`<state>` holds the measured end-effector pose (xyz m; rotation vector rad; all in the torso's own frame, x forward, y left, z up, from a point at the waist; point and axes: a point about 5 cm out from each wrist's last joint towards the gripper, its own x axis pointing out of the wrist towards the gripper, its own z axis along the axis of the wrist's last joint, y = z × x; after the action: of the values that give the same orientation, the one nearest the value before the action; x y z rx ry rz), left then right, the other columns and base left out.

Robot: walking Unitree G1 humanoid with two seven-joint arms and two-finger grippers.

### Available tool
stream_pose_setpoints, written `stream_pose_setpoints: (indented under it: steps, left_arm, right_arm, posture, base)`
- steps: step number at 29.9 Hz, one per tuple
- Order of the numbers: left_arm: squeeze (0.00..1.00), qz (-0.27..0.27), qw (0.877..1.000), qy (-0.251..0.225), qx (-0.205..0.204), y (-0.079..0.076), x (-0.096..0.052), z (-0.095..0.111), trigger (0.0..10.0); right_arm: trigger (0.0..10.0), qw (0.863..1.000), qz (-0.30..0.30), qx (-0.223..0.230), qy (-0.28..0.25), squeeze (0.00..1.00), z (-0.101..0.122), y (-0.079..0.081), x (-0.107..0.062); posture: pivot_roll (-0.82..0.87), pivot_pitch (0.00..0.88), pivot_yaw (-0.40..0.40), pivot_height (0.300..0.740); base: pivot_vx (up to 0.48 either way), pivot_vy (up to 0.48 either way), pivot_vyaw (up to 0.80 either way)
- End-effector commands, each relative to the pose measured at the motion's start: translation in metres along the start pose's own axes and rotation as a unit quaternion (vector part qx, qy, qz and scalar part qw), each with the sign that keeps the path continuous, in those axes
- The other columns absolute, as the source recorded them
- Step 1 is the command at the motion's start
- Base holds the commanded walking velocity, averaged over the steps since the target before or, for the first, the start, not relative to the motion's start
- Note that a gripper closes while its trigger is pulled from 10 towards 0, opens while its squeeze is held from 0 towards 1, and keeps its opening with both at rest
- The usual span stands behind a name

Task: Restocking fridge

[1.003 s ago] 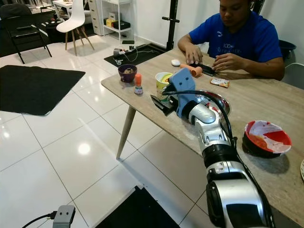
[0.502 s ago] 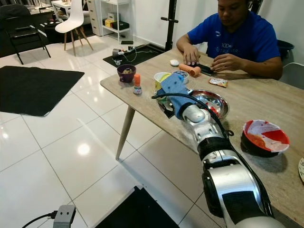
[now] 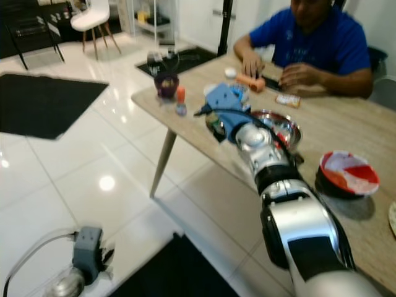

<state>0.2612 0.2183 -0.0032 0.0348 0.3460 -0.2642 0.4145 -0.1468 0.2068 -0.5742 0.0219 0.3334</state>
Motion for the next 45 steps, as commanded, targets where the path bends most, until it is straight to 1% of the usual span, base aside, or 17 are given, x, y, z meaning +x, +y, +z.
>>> stream_pose_setpoints:
  steps: [1,3,6,7,11,13,14,15,16,17,18,23,26,28,32,37,45]
  left_arm:
    - [0.00,-0.024,0.998,-0.052,0.019,0.007,0.002,0.021,10.0]
    - [0.00,-0.036,0.997,-0.068,0.027,0.006,0.005,0.028,10.0]
    - [0.00,-0.077,0.986,-0.125,0.078,-0.001,0.011,0.055,10.0]
    - [0.00,-0.077,0.986,-0.125,0.078,-0.001,0.011,0.055,10.0]
    - [0.00,-0.106,0.970,-0.195,0.100,-0.003,0.013,0.087,10.0]
    - [0.00,-0.111,0.967,-0.203,0.103,-0.003,0.012,0.090,10.0]
    - [0.00,-0.125,0.961,-0.220,0.116,-0.005,0.013,0.101,10.0]
    - [0.00,-0.149,0.946,-0.249,0.141,-0.010,0.012,0.121,10.0]
    - [0.00,-0.149,0.946,-0.249,0.141,-0.010,0.012,0.121,10.0]
    - [0.00,-0.165,0.935,-0.273,0.156,-0.013,0.009,0.136,10.0]
    - [0.00,-0.170,0.929,-0.284,0.163,-0.014,0.008,0.144,10.0]
    - [0.00,-0.183,0.918,-0.303,0.178,-0.019,0.005,0.157,10.0]
    - [0.00,-0.200,0.906,-0.320,0.192,-0.025,0.001,0.171,10.0]
    - [0.00,-0.218,0.895,-0.332,0.204,-0.032,-0.002,0.183,10.0]
    - [0.00,-0.226,0.892,-0.338,0.200,-0.035,-0.003,0.188,10.0]
    - [0.00,-0.257,0.891,-0.333,0.173,-0.044,-0.003,0.189,10.0]
    - [0.00,-0.296,0.884,-0.330,0.148,-0.061,-0.001,0.189,10.0]
  right_arm:
    - [10.0,1.000,0.010,0.000,0.029,0.00,-0.013,0.005,-0.002]
    - [10.0,0.999,0.013,0.000,0.034,0.00,-0.015,0.005,-0.002]
    - [10.0,0.999,0.013,-0.002,0.049,0.00,-0.022,0.002,-0.005]
    - [10.0,0.999,0.013,-0.002,0.049,0.00,-0.022,0.002,-0.005]
    - [10.0,0.999,-0.003,-0.011,0.043,0.00,-0.018,-0.007,-0.006]
    - [10.0,0.999,-0.006,-0.012,0.041,0.00,-0.017,-0.009,-0.006]
    - [10.0,0.999,-0.016,-0.011,0.037,0.00,-0.015,-0.013,-0.006]
    - [10.0,0.999,-0.034,-0.005,0.024,0.00,-0.008,-0.021,-0.006]
    - [10.0,0.999,-0.034,-0.005,0.024,0.00,-0.008,-0.021,-0.006]
    - [10.0,0.999,-0.046,-0.001,0.009,0.00,-0.001,-0.027,-0.006]
    - [10.0,0.999,-0.052,0.002,0.002,0.00,0.003,-0.030,-0.006]
    - [10.0,0.998,-0.063,0.013,-0.010,0.00,0.010,-0.036,-0.006]
    - [10.0,0.998,-0.059,0.008,-0.001,0.00,0.013,-0.040,-0.005]
    - [10.0,0.999,-0.046,-0.004,0.026,0.00,0.011,-0.044,-0.007]
    - [10.0,0.997,-0.043,-0.022,0.054,0.00,0.007,-0.050,-0.009]
    - [10.0,0.994,-0.055,-0.039,0.090,0.00,0.005,-0.070,-0.017]
    - [10.0,0.991,-0.022,-0.034,0.125,0.00,-0.001,-0.077,-0.023]
  posture:
    - [0.00,0.178,-0.034,0.740]
    - [0.00,0.178,-0.034,0.740]
    - [0.00,0.210,-0.035,0.740]
    - [0.00,0.210,-0.035,0.740]
    - [0.00,0.242,-0.022,0.740]
    - [0.00,0.245,-0.022,0.740]
    - [0.02,0.259,-0.023,0.740]
    - [0.03,0.264,-0.019,0.740]
    - [0.03,0.264,-0.019,0.740]
    - [0.04,0.268,-0.017,0.740]
    - [0.04,0.269,-0.017,0.740]
    - [0.05,0.269,-0.015,0.740]
    - [0.06,0.262,-0.019,0.740]
    - [0.05,0.253,-0.020,0.740]
    - [0.05,0.249,-0.019,0.740]
    - [0.04,0.234,-0.011,0.740]
    - [0.04,0.213,-0.003,0.740]
  base:
    - [0.000,0.000,0.00]
    - [0.000,0.000,0.00]
    - [0.000,0.000,0.00]
    - [0.000,0.000,0.00]
    - [0.000,0.000,0.00]
    - [0.000,0.000,0.00]
    - [0.000,0.000,0.00]
    - [0.000,0.000,0.00]
    - [0.000,0.000,0.00]
    - [0.000,0.000,0.00]
    - [0.000,0.000,0.00]
    - [0.000,0.000,0.00]
    - [0.000,0.000,0.00]
    - [0.000,0.000,0.00]
    - [0.000,0.000,0.00]
    - [0.000,0.000,0.00]
    - [0.000,0.000,0.00]
